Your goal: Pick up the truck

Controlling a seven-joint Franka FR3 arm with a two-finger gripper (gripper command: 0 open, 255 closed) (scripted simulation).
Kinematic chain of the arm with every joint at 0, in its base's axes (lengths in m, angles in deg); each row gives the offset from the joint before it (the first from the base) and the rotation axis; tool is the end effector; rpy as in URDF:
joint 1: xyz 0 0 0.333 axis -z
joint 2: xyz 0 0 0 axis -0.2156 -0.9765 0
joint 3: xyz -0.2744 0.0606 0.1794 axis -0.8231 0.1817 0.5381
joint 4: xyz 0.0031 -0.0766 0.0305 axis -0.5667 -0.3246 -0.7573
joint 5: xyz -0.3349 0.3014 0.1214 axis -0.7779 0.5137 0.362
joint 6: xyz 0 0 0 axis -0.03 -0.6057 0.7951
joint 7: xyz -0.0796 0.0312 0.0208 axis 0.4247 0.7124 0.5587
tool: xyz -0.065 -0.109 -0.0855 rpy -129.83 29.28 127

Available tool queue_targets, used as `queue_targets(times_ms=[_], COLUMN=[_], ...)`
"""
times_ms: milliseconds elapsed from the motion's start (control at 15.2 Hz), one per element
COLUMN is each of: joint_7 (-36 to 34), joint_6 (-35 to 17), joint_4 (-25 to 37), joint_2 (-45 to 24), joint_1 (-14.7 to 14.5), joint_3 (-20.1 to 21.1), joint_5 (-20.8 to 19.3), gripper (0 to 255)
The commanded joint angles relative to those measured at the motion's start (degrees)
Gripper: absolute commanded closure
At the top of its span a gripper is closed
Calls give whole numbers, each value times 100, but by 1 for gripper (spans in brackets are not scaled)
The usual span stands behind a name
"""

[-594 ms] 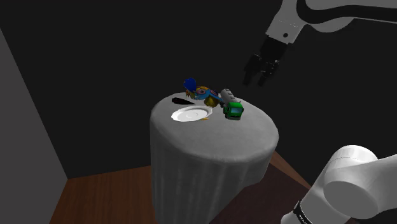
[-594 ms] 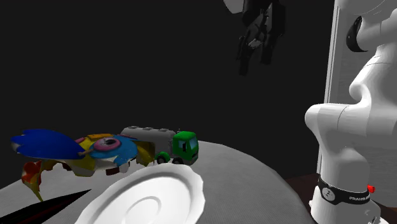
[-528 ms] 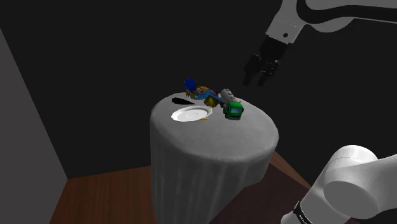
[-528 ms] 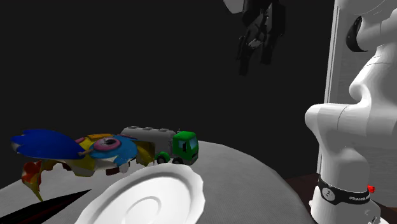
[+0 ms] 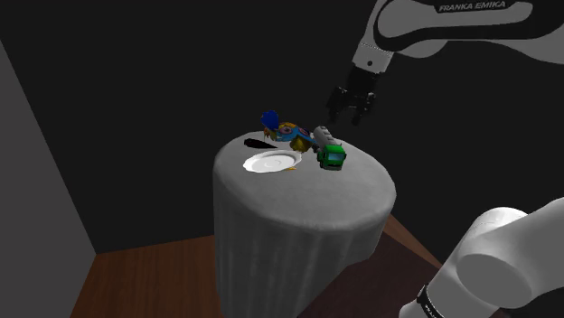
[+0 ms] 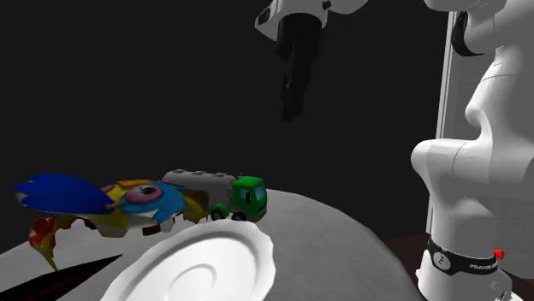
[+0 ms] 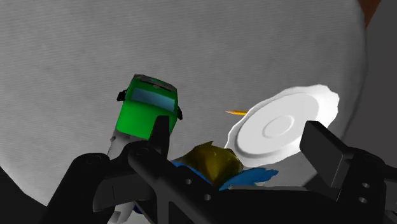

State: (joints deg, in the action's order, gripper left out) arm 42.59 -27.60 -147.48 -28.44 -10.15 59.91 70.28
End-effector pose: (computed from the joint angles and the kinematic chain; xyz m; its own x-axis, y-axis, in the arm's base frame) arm 0.4804 -0.0496 0.5522 0.9513 -0.2894 0.1059 -0.2782 -0.9543 -0.1089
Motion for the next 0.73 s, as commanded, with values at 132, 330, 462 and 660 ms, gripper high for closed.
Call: queue_targets(times_ms=[132,330,462,660], joint_7=[-235,-421,-541,-713], joint_6=[-246,-374,-435,-494], joint_4=[392,719,957,1342], joint_2=[-825,-1420,-1814,-2401], joint_1=[185,307,386,504], joint_3=[-106,-192,-257,-362], joint_5=[-112,-182,-221,-264], gripper=[0,0,0,0])
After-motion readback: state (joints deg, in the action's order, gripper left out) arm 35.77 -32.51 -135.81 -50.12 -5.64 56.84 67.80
